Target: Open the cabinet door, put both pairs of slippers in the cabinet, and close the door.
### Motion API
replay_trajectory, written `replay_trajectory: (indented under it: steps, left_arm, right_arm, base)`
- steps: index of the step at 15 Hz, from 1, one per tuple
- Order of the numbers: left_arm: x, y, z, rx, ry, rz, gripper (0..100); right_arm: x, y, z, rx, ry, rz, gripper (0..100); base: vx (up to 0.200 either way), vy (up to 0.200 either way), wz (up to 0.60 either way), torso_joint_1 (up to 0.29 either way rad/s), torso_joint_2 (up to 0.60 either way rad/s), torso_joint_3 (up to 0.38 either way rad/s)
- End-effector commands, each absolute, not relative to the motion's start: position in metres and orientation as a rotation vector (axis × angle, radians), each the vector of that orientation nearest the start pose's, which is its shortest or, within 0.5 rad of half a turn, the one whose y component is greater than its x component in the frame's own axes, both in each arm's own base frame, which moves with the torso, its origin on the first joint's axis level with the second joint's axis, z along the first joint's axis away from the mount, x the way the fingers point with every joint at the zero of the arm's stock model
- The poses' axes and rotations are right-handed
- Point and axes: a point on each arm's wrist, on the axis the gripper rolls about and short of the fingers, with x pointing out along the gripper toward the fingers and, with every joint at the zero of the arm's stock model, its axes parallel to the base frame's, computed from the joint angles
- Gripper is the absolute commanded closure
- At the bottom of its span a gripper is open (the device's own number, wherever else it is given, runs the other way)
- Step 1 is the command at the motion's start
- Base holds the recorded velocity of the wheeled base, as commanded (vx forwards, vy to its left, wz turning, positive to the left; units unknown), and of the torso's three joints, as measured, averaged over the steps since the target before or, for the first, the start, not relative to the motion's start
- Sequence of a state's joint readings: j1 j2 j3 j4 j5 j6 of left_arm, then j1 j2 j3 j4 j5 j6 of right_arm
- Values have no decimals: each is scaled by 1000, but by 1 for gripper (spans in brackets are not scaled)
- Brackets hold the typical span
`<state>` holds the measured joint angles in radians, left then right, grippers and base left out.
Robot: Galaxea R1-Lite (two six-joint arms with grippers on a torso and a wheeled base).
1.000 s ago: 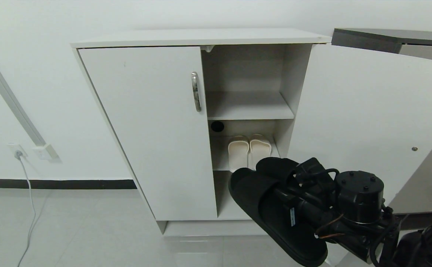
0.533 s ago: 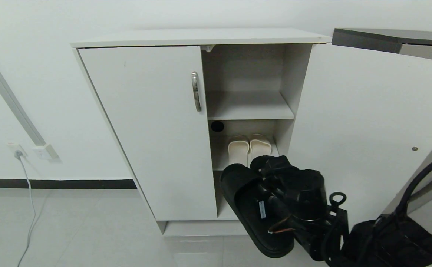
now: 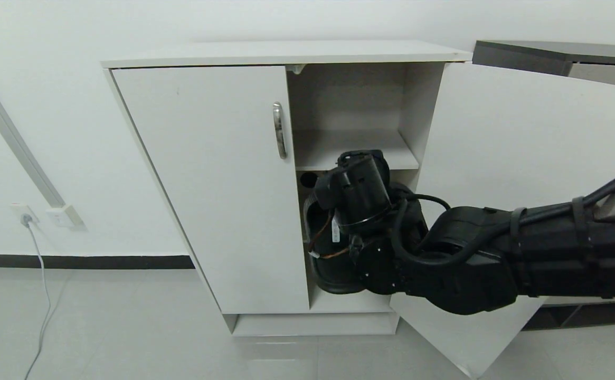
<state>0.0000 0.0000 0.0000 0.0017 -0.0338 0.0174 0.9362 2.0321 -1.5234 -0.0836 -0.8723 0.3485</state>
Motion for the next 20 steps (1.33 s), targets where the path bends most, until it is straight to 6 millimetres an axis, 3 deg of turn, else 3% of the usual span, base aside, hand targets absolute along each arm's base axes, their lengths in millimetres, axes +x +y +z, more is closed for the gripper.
replay_trajectory:
  steps: [1, 7, 12, 20]
  left_arm:
    - [-23, -1, 75, 17, 3, -34, 100]
    - [-23, -1, 76, 17, 1, -34, 100]
    - [-23, -1, 75, 17, 3, -34, 100]
    - [-23, -1, 75, 17, 3, -34, 100]
  right_arm:
    - [263, 320, 223, 41, 235, 8, 100]
    - [282, 323, 215, 29, 173, -4, 100]
    - [283, 316, 224, 28, 158, -13, 100]
    - [284, 314, 227, 32, 143, -15, 100]
  base:
    - [0, 0, 0, 0, 0, 0]
    - [0, 0, 0, 0, 0, 0]
    - [0, 0, 0, 0, 0, 0]
    - [200, 0, 0, -1, 2, 3]
